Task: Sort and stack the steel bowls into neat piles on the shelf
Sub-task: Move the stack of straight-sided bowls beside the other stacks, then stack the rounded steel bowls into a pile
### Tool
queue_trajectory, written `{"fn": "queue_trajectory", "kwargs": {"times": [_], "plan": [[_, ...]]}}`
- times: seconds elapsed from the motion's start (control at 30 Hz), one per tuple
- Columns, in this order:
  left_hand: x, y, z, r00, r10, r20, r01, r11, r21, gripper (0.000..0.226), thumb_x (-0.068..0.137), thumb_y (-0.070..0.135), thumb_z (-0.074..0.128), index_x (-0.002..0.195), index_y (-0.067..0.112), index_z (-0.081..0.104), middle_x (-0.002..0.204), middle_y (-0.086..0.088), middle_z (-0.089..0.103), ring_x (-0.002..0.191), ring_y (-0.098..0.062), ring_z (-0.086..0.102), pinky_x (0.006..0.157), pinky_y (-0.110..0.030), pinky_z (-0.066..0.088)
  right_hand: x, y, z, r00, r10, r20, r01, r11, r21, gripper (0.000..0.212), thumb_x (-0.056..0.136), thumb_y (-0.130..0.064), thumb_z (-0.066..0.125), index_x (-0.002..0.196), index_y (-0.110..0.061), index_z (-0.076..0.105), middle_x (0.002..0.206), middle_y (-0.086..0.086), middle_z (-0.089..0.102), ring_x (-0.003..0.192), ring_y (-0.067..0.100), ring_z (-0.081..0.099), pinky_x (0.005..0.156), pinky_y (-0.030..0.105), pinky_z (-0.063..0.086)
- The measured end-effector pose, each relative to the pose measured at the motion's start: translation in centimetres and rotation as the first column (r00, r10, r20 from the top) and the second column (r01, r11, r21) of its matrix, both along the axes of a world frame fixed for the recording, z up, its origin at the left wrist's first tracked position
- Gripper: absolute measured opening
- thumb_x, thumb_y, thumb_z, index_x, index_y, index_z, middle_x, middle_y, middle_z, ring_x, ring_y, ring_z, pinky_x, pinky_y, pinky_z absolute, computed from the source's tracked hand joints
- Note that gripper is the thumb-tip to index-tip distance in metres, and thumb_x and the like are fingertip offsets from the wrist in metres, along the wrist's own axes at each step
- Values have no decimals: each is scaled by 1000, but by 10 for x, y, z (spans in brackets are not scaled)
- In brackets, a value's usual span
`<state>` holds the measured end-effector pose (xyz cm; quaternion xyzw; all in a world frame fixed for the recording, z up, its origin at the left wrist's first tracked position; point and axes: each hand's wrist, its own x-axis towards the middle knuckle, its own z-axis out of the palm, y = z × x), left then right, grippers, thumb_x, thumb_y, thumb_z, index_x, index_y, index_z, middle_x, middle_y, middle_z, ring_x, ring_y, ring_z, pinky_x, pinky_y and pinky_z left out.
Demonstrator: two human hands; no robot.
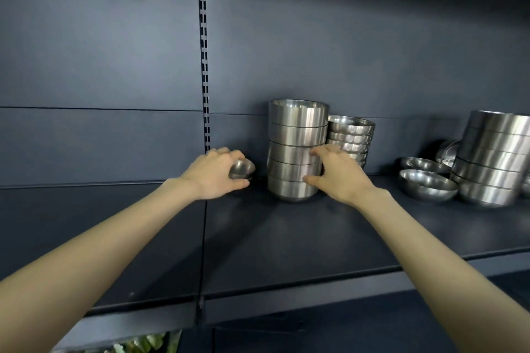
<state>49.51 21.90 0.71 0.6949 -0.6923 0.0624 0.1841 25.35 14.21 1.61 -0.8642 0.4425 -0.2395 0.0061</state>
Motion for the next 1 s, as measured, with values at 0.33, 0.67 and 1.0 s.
{"fn": "queue_trajectory", "kwargs": {"times": [0.33, 0.67, 1.0], "plan": [[100, 61, -10, 987, -32, 158, 28, 999, 24, 65, 89, 50, 57, 143, 20, 36, 143, -6, 42, 130, -27, 38, 103, -39, 32, 92, 68, -16, 998, -55, -21, 55, 998, 3, 57, 90, -34, 64, 139, -15, 44, 141, 5, 41, 126, 28, 45, 92, 36, 40], [137, 15, -32, 992, -129, 19, 127, 990, 60, 71, 88, 49, 60, 145, 19, 32, 145, -6, 41, 132, -27, 39, 106, -42, 35, 144, 45, -33, 992, -128, -19, 129, 986, 105, 51, 90, -35, 63, 133, -14, 48, 135, 6, 45, 122, 29, 48, 97, 39, 44], [150, -58, -72, 834, -140, -533, 214, 974, 79, 107, 64, 55, 80, 146, 13, 26, 139, -4, 47, 123, -14, 46, 93, -19, 36, 165, 1, -59, 957, -154, 246, 102, 972, 211, 65, 78, -52, 72, 131, -23, 47, 109, -6, 46, 93, 11, 46, 84, 26, 38]]}}
